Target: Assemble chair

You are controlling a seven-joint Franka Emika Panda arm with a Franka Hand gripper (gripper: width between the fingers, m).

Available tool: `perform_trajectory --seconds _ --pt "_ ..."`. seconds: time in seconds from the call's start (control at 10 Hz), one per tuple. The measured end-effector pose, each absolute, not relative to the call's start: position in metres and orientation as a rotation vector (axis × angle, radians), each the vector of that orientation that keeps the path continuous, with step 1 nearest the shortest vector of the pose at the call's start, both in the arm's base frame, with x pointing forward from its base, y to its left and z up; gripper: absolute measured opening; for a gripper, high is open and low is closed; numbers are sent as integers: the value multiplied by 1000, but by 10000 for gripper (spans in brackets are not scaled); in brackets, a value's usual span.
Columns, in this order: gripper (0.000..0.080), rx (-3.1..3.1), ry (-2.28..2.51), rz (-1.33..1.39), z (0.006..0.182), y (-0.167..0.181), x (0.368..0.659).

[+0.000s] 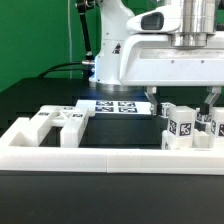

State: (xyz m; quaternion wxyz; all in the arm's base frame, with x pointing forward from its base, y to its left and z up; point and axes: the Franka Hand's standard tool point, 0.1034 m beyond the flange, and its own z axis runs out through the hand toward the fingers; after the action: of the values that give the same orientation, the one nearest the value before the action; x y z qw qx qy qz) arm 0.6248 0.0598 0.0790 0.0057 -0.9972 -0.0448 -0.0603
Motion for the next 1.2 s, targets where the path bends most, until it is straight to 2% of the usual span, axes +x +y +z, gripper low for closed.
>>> perform_trajectory --seconds 0.2,0.3,0.4,0.5,1.2 --pt "395 -3121 -139 -189 79 59 625" --pt "395 -3121 -136 -189 79 59 625" --pt "288 -3121 -99 -188 79 59 625" --pt "288 -3121 -98 -188 79 59 625" --pt "289 -2963 857 -186 79 59 626"
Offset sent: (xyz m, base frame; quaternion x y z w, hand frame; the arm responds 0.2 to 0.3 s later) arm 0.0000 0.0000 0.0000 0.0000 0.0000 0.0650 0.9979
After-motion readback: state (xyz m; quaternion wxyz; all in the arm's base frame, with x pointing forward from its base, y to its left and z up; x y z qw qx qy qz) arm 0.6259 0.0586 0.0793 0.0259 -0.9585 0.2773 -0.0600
